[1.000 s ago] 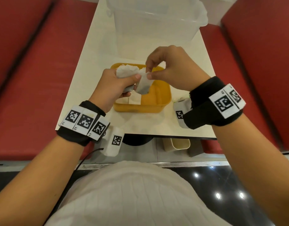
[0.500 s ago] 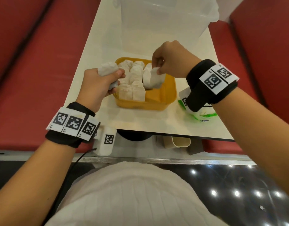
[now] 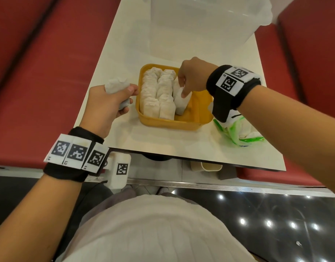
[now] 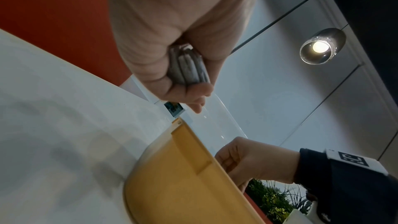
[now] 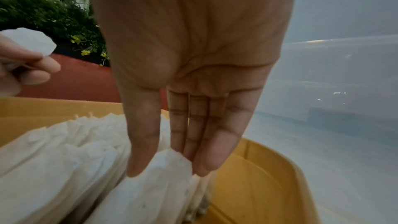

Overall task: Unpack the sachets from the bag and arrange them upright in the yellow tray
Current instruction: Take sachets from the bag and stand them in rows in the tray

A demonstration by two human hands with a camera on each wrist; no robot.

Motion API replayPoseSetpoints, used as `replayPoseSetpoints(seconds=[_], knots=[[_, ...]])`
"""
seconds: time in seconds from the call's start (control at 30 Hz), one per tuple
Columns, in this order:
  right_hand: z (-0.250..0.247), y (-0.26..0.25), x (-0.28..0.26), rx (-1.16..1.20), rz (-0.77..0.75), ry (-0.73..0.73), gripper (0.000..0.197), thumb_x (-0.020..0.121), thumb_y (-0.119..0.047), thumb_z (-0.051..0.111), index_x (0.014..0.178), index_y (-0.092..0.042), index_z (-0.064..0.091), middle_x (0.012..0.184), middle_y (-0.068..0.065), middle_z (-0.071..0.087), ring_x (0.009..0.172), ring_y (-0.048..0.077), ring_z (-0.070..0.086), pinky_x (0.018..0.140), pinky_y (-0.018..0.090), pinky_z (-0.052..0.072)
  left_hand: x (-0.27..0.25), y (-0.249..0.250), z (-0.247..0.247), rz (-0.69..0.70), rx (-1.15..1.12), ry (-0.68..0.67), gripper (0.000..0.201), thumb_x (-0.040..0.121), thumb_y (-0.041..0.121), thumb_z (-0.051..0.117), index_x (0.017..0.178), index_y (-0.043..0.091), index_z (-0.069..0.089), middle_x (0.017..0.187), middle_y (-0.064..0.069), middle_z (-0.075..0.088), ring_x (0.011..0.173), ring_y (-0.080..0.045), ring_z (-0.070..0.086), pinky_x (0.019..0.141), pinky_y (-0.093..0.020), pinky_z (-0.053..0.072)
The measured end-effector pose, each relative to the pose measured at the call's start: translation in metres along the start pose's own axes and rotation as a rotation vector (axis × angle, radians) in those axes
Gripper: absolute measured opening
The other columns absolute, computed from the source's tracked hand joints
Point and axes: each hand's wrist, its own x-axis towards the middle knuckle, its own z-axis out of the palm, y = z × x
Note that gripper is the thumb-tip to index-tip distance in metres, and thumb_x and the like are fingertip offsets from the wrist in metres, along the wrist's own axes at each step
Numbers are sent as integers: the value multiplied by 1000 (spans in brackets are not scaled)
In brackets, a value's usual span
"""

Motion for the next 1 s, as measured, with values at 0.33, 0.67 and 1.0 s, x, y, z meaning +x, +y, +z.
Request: replayPoseSetpoints(seconds=[0.33, 0.67, 1.0], knots=[[0, -13, 3, -151, -34, -15, 31, 84, -11, 69, 114, -4, 63, 106, 14, 64, 91, 31, 63, 84, 39, 55, 5, 3, 2, 8, 3, -16, 10, 91, 18, 65, 96, 14, 72, 95, -2, 74, 71, -6, 59, 61, -18, 49], [-1, -6, 7, -116, -69, 52, 21, 80, -16, 74, 96, -10, 62, 96, 7, 56, 91, 30, 59, 84, 39, 54, 4, 0, 0, -22, 9, -3, 10, 91, 17, 65, 97, 13, 72, 95, -3, 73, 69, -4, 60, 61, -17, 49], [15, -16, -34, -134, -205, -222, 26, 95, -17, 46, 109, -9, 67, 105, 8, 67, 94, 25, 61, 85, 33, 50, 1, -12, 8, 80, 330, 56, 34, 76, 24, 80, 109, 18, 71, 94, 2, 71, 75, -17, 66, 65, -30, 57]])
